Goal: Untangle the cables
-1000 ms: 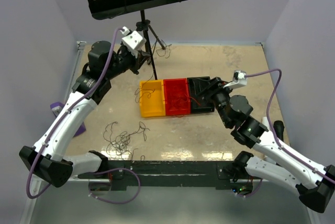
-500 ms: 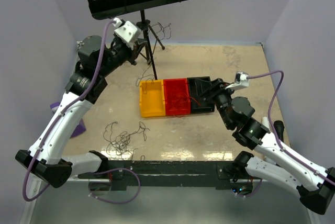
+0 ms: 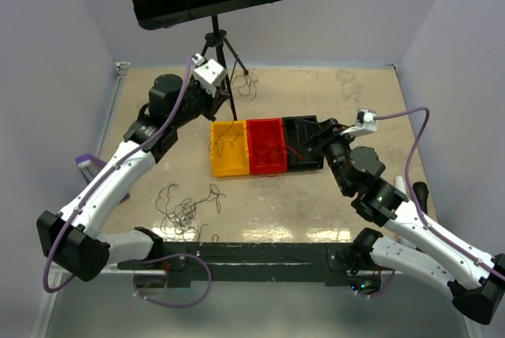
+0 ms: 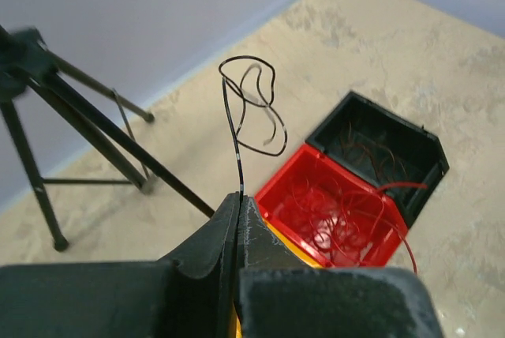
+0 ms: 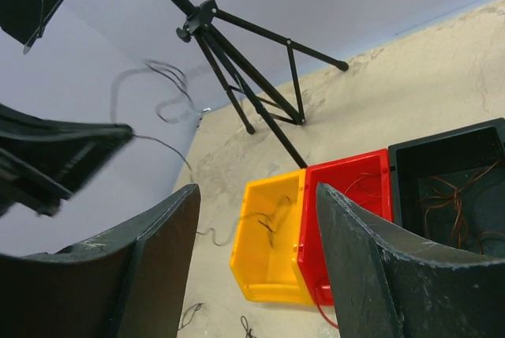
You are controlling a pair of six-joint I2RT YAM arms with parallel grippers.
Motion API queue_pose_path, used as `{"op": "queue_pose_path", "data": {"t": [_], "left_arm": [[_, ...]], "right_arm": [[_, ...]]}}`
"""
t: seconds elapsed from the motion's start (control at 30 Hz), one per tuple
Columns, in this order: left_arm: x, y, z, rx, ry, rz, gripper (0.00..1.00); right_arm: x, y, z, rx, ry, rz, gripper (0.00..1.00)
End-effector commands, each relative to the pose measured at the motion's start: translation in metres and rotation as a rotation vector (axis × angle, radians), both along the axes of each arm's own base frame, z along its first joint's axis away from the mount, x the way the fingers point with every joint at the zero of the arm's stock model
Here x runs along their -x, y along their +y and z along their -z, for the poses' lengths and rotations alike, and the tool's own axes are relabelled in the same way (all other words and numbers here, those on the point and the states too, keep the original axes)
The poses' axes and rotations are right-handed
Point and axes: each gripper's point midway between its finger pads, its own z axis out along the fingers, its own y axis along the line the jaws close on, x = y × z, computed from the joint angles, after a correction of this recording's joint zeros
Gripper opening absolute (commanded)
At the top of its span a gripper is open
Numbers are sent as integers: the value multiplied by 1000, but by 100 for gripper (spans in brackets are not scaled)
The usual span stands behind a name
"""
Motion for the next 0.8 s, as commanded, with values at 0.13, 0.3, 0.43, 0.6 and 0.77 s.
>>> {"op": "queue_pose_path", "data": {"t": [0.13,0.3,0.43,0.6,0.77], "left_arm": [[-6,-7,39,27,59,-18,0],[-6,21,78,-59,86,-141,0],[-11,57,105,-142,124,-327,0],[1,61,132,-196,165,-303,0],[13,46,163,-305,204,-223,0]], "right_arm": [[1,-9,-16,-24,-26,31,65],[1,-11,-13,-13,-23,38,65],[0,-8,-12,-14,-23,30,64],[-4,-2,-10,-13,-13,19,64],[-4,-3,-6,-14,-1,26,64]]}}
